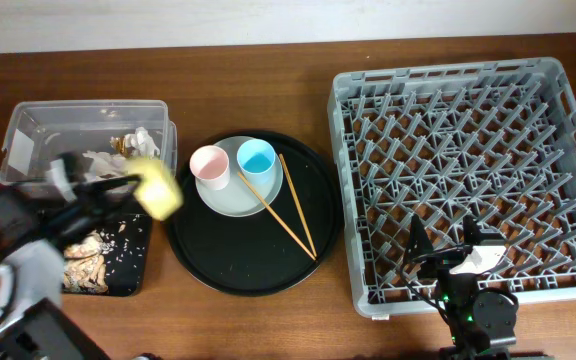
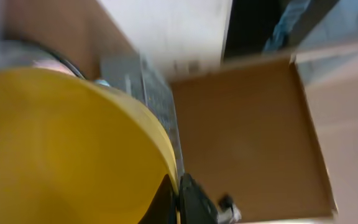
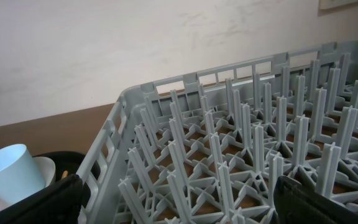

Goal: Sort waste into correct bins and load items into the dishwasher rack

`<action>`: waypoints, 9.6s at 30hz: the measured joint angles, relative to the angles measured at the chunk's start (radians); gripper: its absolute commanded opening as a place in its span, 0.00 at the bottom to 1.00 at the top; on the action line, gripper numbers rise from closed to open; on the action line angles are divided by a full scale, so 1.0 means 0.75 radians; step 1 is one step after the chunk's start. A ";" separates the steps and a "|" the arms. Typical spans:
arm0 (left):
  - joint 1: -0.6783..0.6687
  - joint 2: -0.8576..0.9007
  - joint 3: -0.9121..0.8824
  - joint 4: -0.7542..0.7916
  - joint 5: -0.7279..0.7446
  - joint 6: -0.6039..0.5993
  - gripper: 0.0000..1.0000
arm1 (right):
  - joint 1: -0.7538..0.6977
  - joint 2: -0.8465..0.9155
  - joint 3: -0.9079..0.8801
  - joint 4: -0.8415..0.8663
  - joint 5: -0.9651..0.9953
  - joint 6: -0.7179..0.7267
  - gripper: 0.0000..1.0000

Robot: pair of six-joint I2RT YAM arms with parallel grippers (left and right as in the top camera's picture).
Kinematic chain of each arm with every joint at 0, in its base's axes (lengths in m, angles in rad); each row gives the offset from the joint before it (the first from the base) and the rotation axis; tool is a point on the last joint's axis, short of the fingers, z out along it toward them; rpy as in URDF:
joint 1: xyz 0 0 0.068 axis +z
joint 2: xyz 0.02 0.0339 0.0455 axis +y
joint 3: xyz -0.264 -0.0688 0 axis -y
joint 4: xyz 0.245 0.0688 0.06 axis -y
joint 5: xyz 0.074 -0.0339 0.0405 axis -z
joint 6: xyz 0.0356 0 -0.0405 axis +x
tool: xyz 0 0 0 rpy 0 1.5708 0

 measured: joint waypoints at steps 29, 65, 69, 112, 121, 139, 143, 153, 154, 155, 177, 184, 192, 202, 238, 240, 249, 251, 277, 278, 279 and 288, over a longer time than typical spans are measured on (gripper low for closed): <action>-1.338 -0.371 -0.001 -0.609 -2.053 -0.012 0.21 | 0.000 0.014 0.120 -0.159 -0.030 0.001 0.98; -0.386 -0.370 0.633 -0.707 -2.072 -0.073 0.99 | 0.749 1.971 1.575 -0.959 -0.317 -0.092 0.42; -0.386 -0.370 0.633 -0.710 -2.071 -0.073 0.99 | 0.854 2.169 1.574 -0.908 -0.252 -0.114 0.41; -0.386 -0.370 0.633 -0.710 -2.072 -0.073 0.99 | 0.919 2.523 1.703 -0.783 -0.069 -0.176 0.04; -0.386 -0.370 0.633 -0.710 -2.072 -0.073 0.99 | 0.915 2.238 2.117 -1.186 -0.013 -0.176 0.04; -0.386 -0.370 0.633 -0.715 -2.071 -0.073 0.99 | 0.196 2.376 2.147 -1.421 0.020 -0.145 0.04; -0.386 -0.370 0.633 -0.716 -2.071 -0.073 0.99 | 0.164 2.469 2.146 -1.420 -0.020 -0.146 0.04; -0.386 -0.370 0.633 -0.716 -2.071 -0.073 0.99 | 0.162 2.479 2.146 -1.400 -0.045 -0.150 0.25; -0.386 -0.370 0.633 -0.716 -2.071 -0.073 0.99 | 0.162 2.479 2.146 -1.400 -0.045 -0.152 0.25; -0.386 -0.370 0.633 -0.716 -2.071 -0.073 0.99 | 0.162 2.479 2.146 -1.400 -0.045 -0.151 0.25; -0.386 -0.370 0.633 -0.719 -2.071 -0.073 0.99 | 0.627 2.479 2.144 -1.279 -0.238 0.024 0.25; -0.386 -0.370 0.633 -0.719 -2.071 -0.073 0.99 | 0.759 2.479 1.993 -1.055 0.036 0.164 0.25; -0.386 -0.370 0.633 -0.720 -2.071 -0.073 0.99 | 0.761 2.479 1.654 -0.643 0.038 0.181 0.25; -0.386 -0.370 0.633 -0.720 -2.071 -0.073 0.99 | 0.761 2.479 1.447 -0.308 -0.005 0.191 0.30; -0.386 -0.370 0.633 -0.719 -2.071 -0.073 0.99 | 0.667 1.963 1.428 -0.348 0.092 0.179 0.04; -0.386 -0.370 0.633 -0.720 -2.071 -0.073 0.99 | 0.623 1.889 1.428 -0.408 0.100 0.152 0.04; -0.386 -0.370 0.633 -0.720 -2.071 -0.073 0.99 | 0.306 1.787 1.432 -0.728 0.182 0.022 0.04; -0.386 -0.370 0.633 -0.720 -2.071 -0.073 0.99 | 0.264 1.838 1.432 -0.738 0.189 0.019 0.04; -0.386 -0.370 0.633 -0.720 -2.071 -0.073 0.99 | 0.215 2.129 1.477 -0.706 0.211 -0.236 0.29; -0.386 -0.370 0.633 -0.720 -2.071 -0.073 0.99 | 0.218 2.127 1.512 -0.741 0.200 -0.238 0.29; -0.386 -0.370 0.633 -0.719 -2.071 -0.073 0.99 | 0.222 2.125 1.571 -0.779 0.164 -0.239 0.29; -0.386 -0.370 0.633 -0.720 -2.071 -0.073 0.99 | 0.462 2.109 2.021 -0.973 -0.217 -0.240 0.30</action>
